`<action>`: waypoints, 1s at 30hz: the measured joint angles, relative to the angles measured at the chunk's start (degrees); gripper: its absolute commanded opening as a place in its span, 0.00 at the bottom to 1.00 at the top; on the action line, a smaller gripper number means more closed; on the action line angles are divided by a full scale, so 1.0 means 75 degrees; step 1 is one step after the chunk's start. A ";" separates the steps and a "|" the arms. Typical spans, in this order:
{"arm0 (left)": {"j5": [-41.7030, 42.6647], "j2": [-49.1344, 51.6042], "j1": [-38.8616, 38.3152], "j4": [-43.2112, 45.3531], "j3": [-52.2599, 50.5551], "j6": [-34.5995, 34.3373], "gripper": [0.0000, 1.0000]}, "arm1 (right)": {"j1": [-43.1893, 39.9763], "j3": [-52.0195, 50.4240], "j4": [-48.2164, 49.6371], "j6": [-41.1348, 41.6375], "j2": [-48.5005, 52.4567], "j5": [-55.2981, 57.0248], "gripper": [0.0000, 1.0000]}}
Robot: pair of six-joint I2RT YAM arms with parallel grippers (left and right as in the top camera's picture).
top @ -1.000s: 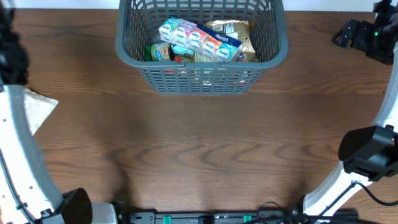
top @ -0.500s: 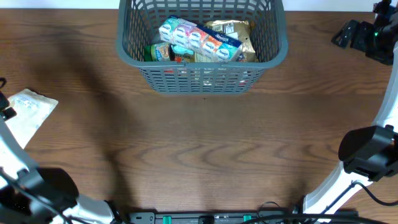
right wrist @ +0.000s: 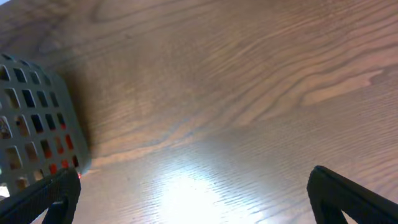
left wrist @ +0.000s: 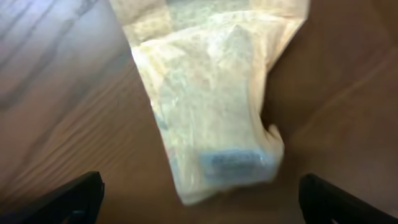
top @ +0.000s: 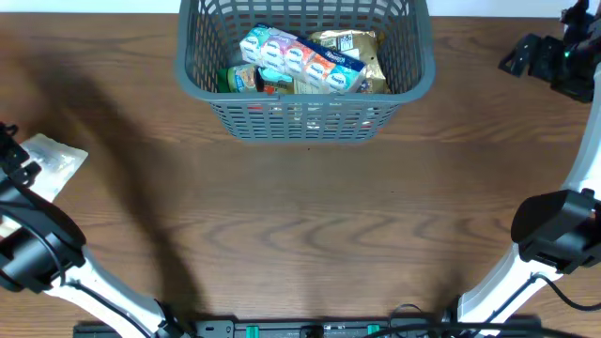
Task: Pack container
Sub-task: 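Move the left gripper to the clear plastic bag and grasp it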
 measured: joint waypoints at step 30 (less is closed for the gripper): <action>0.0627 0.2025 0.0638 0.1274 0.0017 0.0087 0.94 | 0.0000 0.0000 -0.0516 0.0000 0.0000 0.0000 0.99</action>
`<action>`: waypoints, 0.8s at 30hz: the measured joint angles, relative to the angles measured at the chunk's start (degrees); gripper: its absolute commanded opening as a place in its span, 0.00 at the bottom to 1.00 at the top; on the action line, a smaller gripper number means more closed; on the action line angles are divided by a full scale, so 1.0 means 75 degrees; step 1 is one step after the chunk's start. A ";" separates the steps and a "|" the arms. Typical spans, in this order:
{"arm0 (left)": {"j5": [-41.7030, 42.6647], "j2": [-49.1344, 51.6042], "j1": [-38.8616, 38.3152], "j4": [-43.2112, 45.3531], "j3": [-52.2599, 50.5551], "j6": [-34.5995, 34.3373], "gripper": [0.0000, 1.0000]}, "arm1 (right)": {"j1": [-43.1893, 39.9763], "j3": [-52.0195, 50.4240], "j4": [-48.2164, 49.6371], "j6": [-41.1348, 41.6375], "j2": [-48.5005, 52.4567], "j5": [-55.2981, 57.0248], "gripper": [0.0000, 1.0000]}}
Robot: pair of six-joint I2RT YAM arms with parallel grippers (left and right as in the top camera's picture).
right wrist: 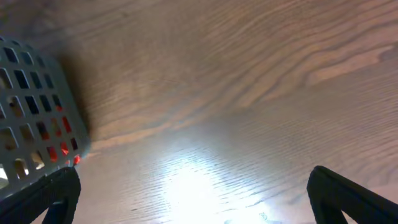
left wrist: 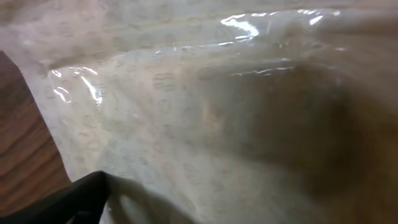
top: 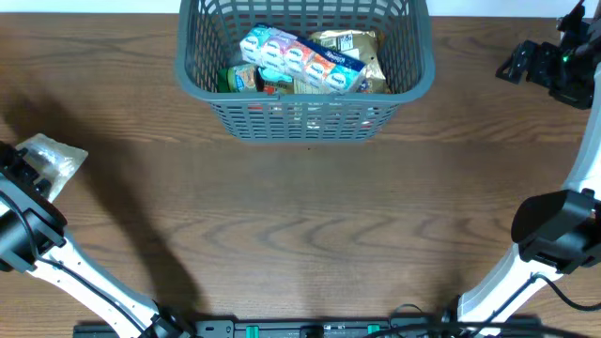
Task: Pack container
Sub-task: 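Move the left gripper to the clear plastic bag and grasp it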
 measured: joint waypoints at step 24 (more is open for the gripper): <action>0.0510 0.0003 0.0000 0.0638 0.0003 0.1743 0.06 | 0.0003 0.0000 -0.0271 0.0003 0.0000 0.0000 0.99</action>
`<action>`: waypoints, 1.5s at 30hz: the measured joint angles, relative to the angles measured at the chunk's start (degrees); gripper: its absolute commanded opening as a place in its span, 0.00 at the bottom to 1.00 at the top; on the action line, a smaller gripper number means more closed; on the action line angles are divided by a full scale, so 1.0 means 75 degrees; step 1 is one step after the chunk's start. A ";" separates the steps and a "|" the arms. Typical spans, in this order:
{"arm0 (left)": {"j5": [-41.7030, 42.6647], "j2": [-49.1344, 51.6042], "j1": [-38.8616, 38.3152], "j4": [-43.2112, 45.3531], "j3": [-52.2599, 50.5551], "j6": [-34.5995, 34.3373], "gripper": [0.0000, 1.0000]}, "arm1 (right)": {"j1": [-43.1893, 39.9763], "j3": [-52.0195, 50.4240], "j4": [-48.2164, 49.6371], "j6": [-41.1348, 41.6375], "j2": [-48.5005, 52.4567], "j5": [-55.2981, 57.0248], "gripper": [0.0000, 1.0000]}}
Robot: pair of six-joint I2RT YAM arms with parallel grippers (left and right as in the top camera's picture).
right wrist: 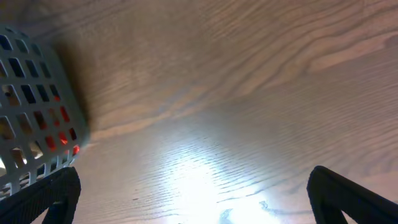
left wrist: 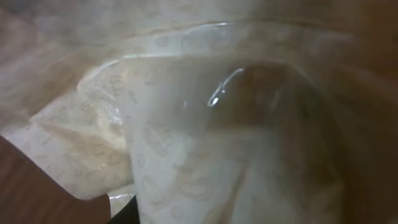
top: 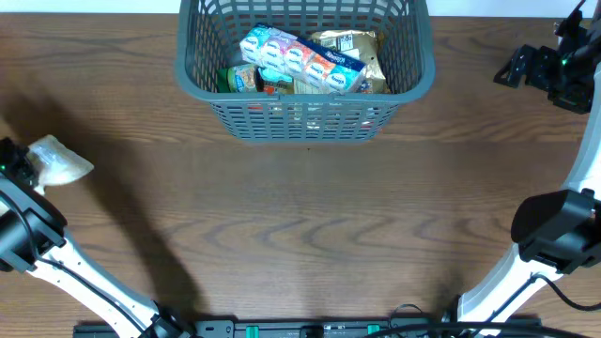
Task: Pack container
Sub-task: 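Move the left gripper to the clear plastic bag and grasp it, then carry the plastic bag into the basket and release it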
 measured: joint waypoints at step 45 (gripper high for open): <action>0.1568 -0.5426 -0.8623 0.2098 0.0146 1.9864 0.06 | 0.0000 0.0000 0.0475 -0.0052 0.0000 0.0000 0.99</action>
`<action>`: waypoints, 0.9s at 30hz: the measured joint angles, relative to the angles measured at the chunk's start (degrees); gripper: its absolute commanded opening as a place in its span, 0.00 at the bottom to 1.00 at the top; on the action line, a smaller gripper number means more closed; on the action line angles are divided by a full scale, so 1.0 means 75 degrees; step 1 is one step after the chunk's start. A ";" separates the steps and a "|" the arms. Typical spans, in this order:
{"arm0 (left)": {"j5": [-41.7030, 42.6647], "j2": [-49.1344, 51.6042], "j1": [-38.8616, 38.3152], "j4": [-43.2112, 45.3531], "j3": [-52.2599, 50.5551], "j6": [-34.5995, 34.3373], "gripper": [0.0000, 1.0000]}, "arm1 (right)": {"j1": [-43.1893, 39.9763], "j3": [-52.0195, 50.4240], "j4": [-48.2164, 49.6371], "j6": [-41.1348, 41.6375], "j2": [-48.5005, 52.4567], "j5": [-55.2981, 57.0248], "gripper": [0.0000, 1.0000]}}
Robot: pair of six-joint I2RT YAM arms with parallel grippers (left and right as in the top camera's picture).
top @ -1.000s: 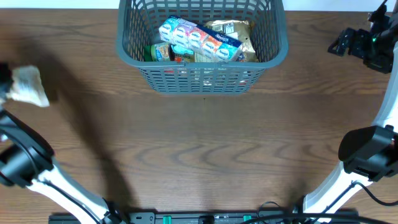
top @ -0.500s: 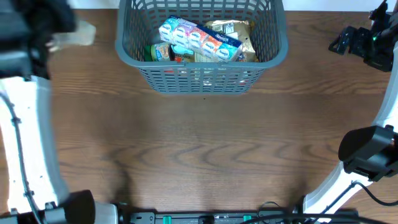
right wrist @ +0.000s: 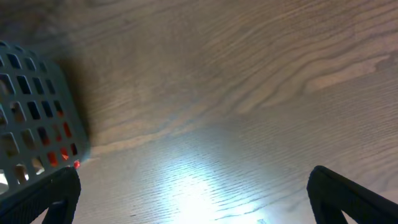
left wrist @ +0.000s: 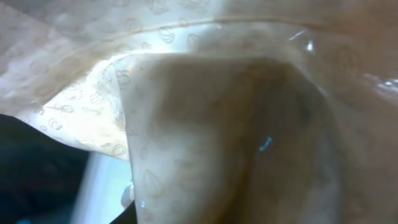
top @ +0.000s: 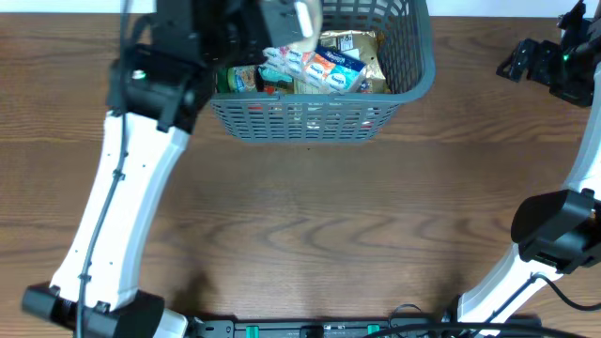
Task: Pack container
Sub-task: 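Carry the plastic bag into the basket and release it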
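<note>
A pale, translucent plastic bag [top: 293, 19] hangs over the left part of the grey mesh basket [top: 310, 117], with my left gripper [top: 270, 24] shut on it. That bag [left wrist: 205, 112] fills the left wrist view and hides the fingers. The basket holds a colourful multi-pack [top: 315, 61], a gold pouch [top: 355, 47] and a green can [top: 239, 80]. My right gripper [top: 521, 61] stands open at the far right, with nothing between its fingers [right wrist: 348, 193]. A corner of the basket [right wrist: 31, 124] shows in the right wrist view.
The brown wooden table [top: 310, 235] stretches in front of the basket. My left arm's white links [top: 122, 207] cross its left side up to the basket. The right arm's base [top: 554, 230] sits at the right edge.
My left gripper, still shut on the bag, was at the table's left edge and is now high over the basket's left part. The right gripper has barely moved.
The bag lay flat on the table's left edge with my left gripper open above it. Then the gripper was down on the bag, then shut on it with the bag bunched up. Now the bag hangs over the basket. The right gripper stayed open.
</note>
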 measured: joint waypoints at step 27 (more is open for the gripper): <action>0.0000 0.2789 -0.0163 0.1233 -0.0003 0.0539 0.86 | 0.0000 0.0000 -0.0006 -0.0009 0.0000 0.0000 0.99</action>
